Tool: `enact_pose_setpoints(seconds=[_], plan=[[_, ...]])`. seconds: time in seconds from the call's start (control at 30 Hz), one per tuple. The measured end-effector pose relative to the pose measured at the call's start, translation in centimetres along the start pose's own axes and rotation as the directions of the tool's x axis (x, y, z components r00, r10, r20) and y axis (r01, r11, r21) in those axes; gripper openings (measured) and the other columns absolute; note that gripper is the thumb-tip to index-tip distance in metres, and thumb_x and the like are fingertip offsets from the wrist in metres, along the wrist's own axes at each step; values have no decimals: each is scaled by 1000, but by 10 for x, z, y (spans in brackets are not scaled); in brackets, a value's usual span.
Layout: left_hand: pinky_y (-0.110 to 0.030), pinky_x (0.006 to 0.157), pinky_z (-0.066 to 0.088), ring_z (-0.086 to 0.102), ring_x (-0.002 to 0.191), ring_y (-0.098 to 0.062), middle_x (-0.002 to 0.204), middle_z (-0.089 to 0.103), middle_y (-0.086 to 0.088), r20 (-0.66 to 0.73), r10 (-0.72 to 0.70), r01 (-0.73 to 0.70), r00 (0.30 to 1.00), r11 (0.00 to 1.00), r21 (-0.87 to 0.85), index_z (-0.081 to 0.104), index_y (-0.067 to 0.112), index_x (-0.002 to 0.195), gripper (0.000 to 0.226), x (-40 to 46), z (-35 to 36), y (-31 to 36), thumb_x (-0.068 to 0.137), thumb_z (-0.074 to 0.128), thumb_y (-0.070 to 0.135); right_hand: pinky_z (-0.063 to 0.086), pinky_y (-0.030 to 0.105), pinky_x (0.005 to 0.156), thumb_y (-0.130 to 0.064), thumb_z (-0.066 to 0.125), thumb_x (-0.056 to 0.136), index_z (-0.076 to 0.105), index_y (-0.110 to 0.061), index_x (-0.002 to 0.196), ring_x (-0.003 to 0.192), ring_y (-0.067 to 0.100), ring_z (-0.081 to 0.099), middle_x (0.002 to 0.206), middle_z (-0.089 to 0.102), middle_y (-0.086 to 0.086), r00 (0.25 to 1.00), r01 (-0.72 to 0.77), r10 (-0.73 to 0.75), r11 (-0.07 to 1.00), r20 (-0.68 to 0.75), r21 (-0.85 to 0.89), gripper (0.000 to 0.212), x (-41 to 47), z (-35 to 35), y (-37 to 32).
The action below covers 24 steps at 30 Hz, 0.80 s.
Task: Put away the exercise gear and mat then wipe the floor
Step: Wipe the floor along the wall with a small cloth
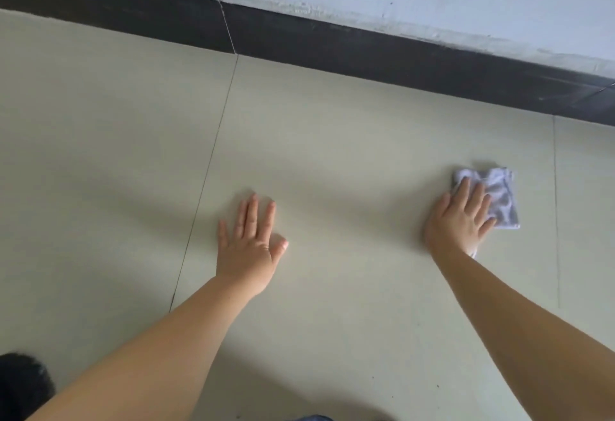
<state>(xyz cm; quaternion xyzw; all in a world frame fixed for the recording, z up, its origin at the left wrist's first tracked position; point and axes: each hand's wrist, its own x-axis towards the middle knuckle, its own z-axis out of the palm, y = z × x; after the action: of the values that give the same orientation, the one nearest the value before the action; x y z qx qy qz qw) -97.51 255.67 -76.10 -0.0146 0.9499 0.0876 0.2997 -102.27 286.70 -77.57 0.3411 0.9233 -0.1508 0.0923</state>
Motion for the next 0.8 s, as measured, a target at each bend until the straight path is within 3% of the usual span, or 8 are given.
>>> enact_pose_setpoints(seconds=[0.07, 0.17, 0.37, 0.43, 0.53, 0.67, 0.73, 0.8], plan=[[-48, 116, -5, -23, 144, -16, 154, -29, 1, -3, 12, -12, 1000, 1000, 12, -20, 27, 148, 65, -1, -3, 1, 100, 19, 47, -1, 44, 117, -38, 24, 97, 23, -20, 150, 146, 26, 14, 158, 18, 6, 967, 255, -255, 966, 14, -30, 56, -52, 25, -24], [-47, 116, 1, -15, 146, -12, 158, -19, 3, -14, 38, -39, 999, 998, -59, -9, 23, 151, 59, 0, -12, -5, 97, 6, 42, 12, 48, 113, -41, 30, 92, 37, -20, 144, 140, 26, 31, 151, 36, 5, 774, 632, -626, 758, 93, -159, 57, -131, 60, -59], [-45, 117, -3, -17, 145, -9, 157, -21, 5, 34, 47, -44, 998, 996, -79, -9, 20, 151, 56, -1, -17, -8, 103, 18, 30, 11, 44, 113, -41, 5, 102, 30, -23, 145, 139, 24, 34, 152, 34, 2, 570, 819, -767, 559, 294, -129, 53, -98, 46, -34], [-46, 116, -5, -21, 144, -11, 156, -25, 3, 43, 42, -40, 998, 998, -41, -12, 20, 151, 58, -1, -17, -4, 103, 16, 34, 6, 43, 116, -43, 14, 99, 31, -22, 147, 143, 24, 27, 155, 27, 2, 722, 691, -667, 705, 184, -160, 56, -59, 31, 12], [-46, 117, -4, -21, 144, -11, 156, -24, 3, 28, 46, -45, 999, 998, -33, -12, 19, 151, 59, 0, -16, -5, 102, 16, 37, 4, 45, 119, -46, 15, 93, 21, -23, 151, 147, 19, 6, 160, 12, 3, 956, 291, -287, 952, 53, -95, 63, -19, -8, 84], [-44, 117, -4, -18, 145, -10, 158, -20, 5, 13, 54, -53, 998, 997, -52, -7, 20, 152, 57, -1, -17, -7, 102, 17, 36, 2, 53, 118, -37, 19, 101, 10, -21, 153, 148, 25, 0, 161, 1, 6, 992, -106, 106, 994, 63, 10, 55, -12, -29, 95], [-43, 117, -4, -17, 145, -9, 158, -19, 6, 14, 62, -60, 998, 995, -83, -4, 21, 152, 56, -1, -18, -8, 102, 17, 36, 20, 59, 112, -35, 27, 95, 29, -13, 148, 142, 34, 23, 154, 26, 18, 999, 13, -13, 1000, -36, -9, 58, -35, -3, 59], [-42, 118, 1, -13, 146, -9, 159, -13, 4, -25, 74, -77, 997, 987, -140, 2, 20, 152, 55, -2, -21, -10, 102, 19, 36, 33, 55, 104, -35, 36, 83, 41, -14, 139, 132, 31, 38, 141, 48, 17, 947, 313, -319, 944, -41, -106, 59, -79, 32, 14]])
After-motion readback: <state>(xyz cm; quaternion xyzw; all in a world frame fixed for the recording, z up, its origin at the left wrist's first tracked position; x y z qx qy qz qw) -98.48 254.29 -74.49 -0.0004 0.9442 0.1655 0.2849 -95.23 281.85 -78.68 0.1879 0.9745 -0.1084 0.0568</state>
